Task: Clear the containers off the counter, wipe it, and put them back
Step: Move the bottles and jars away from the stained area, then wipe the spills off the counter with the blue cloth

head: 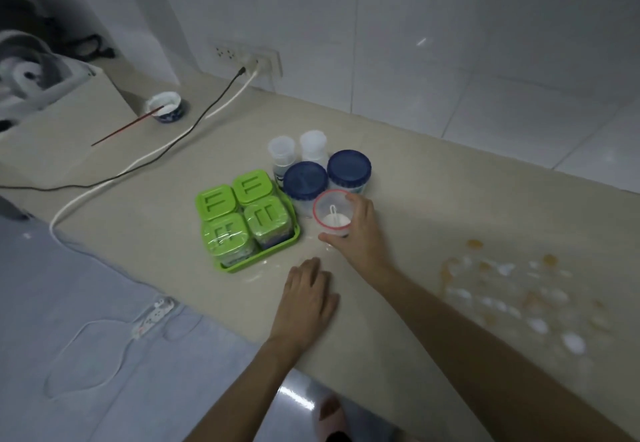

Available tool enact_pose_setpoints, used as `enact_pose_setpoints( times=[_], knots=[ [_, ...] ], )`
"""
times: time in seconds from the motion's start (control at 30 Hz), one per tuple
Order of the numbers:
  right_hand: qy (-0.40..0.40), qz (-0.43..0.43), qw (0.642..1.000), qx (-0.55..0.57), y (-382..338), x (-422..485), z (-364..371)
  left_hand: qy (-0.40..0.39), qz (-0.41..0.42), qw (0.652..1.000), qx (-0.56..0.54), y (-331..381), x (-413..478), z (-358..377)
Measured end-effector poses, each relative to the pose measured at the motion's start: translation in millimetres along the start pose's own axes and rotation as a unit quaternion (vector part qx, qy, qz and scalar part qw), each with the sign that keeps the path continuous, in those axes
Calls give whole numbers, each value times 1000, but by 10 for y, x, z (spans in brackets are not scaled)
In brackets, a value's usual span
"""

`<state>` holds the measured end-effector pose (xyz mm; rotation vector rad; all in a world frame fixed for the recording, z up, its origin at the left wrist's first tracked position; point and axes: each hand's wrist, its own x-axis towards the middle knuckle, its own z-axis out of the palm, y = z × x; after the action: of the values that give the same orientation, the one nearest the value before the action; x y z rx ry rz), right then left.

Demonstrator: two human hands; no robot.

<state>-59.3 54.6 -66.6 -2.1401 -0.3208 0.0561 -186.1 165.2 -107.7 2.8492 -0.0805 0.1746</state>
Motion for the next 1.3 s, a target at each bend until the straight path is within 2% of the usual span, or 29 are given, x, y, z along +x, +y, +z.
enact_pose_setpoints(
  times=[0.17, 0.33, 0.47, 0.6, 0.73, 0.9, 1.13, 1.23, 1.3],
  knots=[
    [-31, -18, 998, -53, 78, -294, -157, -3, 50, 998, -40, 91, -69, 57],
    [-12, 39, 992, -119, 568, -1340, -701, 4, 124, 986, -108, 462, -206, 147],
    [26, 105, 983, -149, 1030, -2307, -1304, -24, 231, 963, -137, 1096, -313, 366],
    [63, 126, 971, -194, 1319, -2834, -1799, -56, 318, 936, -137, 1765, -303, 517],
    [109, 165, 958, -208, 1660, -3326, -2408, -97, 373, 914, -124, 2650, -281, 680],
    [159, 206, 941, -219, 2106, -3733, -3098, -127, 420, 892, -104, 3681, -369, 939],
    [218, 218, 910, -276, 2740, -4105, -4058, -118, 449, 882, -85, 4749, -330, 1260],
    [173, 244, 910, -287, 3001, -4228, -4392, -131, 445, 884, -56, 4955, -312, 1328],
    [125, 223, 919, -299, 3123, -4252, -4500, -149, 438, 885, -50, 5010, -320, 1355]
  ],
)
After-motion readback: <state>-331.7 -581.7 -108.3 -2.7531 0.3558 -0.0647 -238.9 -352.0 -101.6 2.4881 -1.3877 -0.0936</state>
